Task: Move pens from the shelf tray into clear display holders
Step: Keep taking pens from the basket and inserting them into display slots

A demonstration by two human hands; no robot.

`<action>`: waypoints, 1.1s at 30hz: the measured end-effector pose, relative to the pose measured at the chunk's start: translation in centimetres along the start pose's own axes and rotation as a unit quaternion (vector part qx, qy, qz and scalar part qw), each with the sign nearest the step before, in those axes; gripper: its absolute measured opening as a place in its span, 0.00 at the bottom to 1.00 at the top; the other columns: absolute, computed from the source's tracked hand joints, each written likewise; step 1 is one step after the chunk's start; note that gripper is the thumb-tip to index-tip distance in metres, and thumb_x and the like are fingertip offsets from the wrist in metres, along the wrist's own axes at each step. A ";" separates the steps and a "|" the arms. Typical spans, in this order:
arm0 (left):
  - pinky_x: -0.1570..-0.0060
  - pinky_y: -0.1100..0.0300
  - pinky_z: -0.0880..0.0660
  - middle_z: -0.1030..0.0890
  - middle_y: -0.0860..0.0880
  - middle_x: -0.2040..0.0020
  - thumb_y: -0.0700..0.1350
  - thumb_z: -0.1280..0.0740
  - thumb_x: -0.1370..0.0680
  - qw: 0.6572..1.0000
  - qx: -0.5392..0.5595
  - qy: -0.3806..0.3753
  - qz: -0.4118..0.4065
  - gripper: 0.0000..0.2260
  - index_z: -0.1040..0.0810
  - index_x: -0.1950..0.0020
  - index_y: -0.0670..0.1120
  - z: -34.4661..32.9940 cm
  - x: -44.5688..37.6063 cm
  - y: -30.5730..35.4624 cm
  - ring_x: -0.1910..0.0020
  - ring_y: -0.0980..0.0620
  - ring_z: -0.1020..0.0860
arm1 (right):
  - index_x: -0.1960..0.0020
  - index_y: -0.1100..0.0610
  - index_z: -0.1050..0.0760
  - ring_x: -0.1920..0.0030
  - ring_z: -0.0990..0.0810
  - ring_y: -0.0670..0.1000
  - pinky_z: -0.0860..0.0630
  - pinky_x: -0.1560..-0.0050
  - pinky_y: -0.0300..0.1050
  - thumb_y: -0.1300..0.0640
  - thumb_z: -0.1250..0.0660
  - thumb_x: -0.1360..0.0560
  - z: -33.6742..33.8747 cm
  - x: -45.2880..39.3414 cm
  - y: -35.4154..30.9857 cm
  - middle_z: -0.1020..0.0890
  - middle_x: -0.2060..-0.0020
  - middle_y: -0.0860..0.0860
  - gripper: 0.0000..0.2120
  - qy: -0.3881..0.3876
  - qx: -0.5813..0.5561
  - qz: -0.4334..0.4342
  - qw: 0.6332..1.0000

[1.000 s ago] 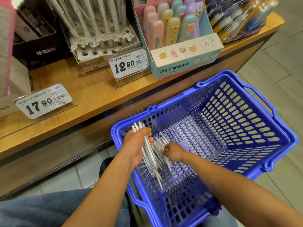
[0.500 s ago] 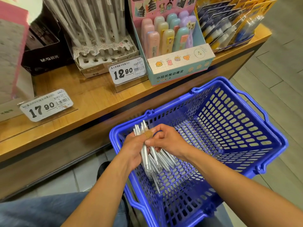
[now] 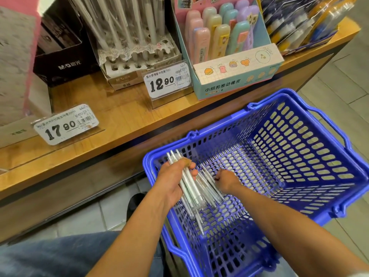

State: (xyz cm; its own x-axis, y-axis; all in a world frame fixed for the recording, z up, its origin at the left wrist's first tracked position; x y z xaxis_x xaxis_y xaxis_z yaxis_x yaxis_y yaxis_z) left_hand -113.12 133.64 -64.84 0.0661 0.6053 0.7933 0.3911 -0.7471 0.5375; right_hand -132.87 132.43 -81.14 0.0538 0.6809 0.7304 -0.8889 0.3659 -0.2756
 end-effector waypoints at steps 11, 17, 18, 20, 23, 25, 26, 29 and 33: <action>0.73 0.62 0.24 0.22 0.45 0.65 0.36 0.32 0.21 1.000 -0.005 0.017 0.007 0.19 0.29 0.32 0.34 0.0 -0.3 -0.2 0.72 0.52 0.24 | 0.69 0.56 0.37 0.72 0.35 0.52 0.32 0.66 0.44 0.57 0.35 0.22 -0.9 -0.5 0.0 0.34 0.72 0.53 0.19 -0.050 0.014 -0.009 0.999; 0.71 0.60 0.24 0.22 0.45 0.63 0.38 0.30 0.22 1.000 -0.013 0.024 0.011 0.07 0.20 0.46 0.37 0.1 -0.4 -0.2 0.71 0.53 0.23 | 0.58 0.60 0.24 0.62 0.20 0.51 0.19 0.55 0.45 0.60 0.31 0.24 3.9 4.2 -1.7 0.19 0.63 0.56 0.06 -0.081 -0.189 0.065 0.976; 0.70 0.60 0.23 0.22 0.46 0.63 0.38 0.29 0.23 1.000 -0.013 0.025 0.013 0.05 0.20 0.48 0.38 0.2 -0.4 -0.3 0.71 0.53 0.23 | 0.57 0.61 0.23 0.63 0.20 0.50 0.20 0.57 0.44 0.61 0.30 0.24 4.8 5.4 -2.2 0.19 0.63 0.55 0.04 -0.089 -0.237 0.085 0.964; 0.69 0.58 0.22 0.21 0.46 0.62 0.40 0.27 0.25 0.999 -0.016 0.028 0.011 0.09 0.20 0.46 0.39 0.1 -0.2 -0.2 0.71 0.53 0.23 | 0.54 0.61 0.23 0.65 0.21 0.48 0.22 0.61 0.41 0.63 0.28 0.26 6.0 7.9 -3.3 0.20 0.65 0.53 0.04 -0.119 -0.340 0.130 0.924; 0.71 0.58 0.22 0.21 0.47 0.63 0.42 0.24 0.27 1.000 -0.016 0.026 0.006 0.20 0.23 0.39 0.37 -0.1 0.0 -0.2 0.71 0.53 0.22 | 0.53 0.61 0.23 0.67 0.22 0.49 0.23 0.63 0.40 0.65 0.26 0.29 6.8 11.3 -5.2 0.19 0.66 0.53 0.08 -0.144 -0.420 0.183 0.877; 0.71 0.56 0.21 0.21 0.46 0.64 0.44 0.23 0.29 1.000 -0.011 0.013 0.003 0.21 0.22 0.39 0.37 -0.2 0.2 -0.1 0.70 0.51 0.21 | 0.54 0.61 0.23 0.68 0.22 0.50 0.23 0.64 0.41 0.67 0.25 0.30 6.5 12.8 -6.5 0.19 0.67 0.53 0.08 -0.142 -0.439 0.202 0.864; 0.67 0.52 0.19 0.21 0.44 0.62 0.44 0.23 0.29 1.000 -0.010 0.004 0.004 0.21 0.22 0.40 0.38 -0.3 0.3 0.0 0.66 0.48 0.21 | 0.55 0.61 0.24 0.68 0.22 0.50 0.23 0.64 0.42 0.67 0.26 0.30 6.3 13.2 -7.2 0.19 0.67 0.54 0.09 -0.135 -0.443 0.208 0.862; 0.43 0.35 0.23 0.23 0.38 0.51 0.42 0.22 0.31 1.000 -0.010 -0.005 0.003 0.23 0.24 0.39 0.37 -0.3 0.4 0.1 0.51 0.38 0.22 | 0.56 0.60 0.27 0.70 0.22 0.50 0.23 0.64 0.43 0.68 0.26 0.30 5.9 13.6 -8.4 0.19 0.68 0.55 0.11 -0.117 -0.435 0.216 0.866; 0.46 0.32 0.23 0.21 0.40 0.55 0.39 0.23 0.30 1.000 -0.015 0.004 0.001 0.27 0.27 0.34 0.34 -0.4 0.1 -0.1 0.51 0.38 0.21 | 0.55 0.61 0.27 0.70 0.22 0.51 0.23 0.65 0.43 0.69 0.25 0.31 6.6 13.3 -8.2 0.20 0.69 0.54 0.12 -0.129 -0.423 0.234 0.866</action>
State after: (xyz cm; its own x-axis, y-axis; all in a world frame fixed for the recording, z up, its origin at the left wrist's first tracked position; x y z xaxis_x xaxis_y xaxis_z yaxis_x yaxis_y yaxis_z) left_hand -113.51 133.63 -64.69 0.0586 0.6018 0.7965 0.3624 -0.7562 0.5448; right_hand -127.82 134.31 -65.02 -0.4216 0.7559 0.5008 -0.1283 0.4970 -0.8582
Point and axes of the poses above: each hand's wrist, its own x-axis away from the middle knuckle, its own z-axis out of the back of the hand, y = z × x, the point moved 3 cm from there along -x, towards the middle knuckle
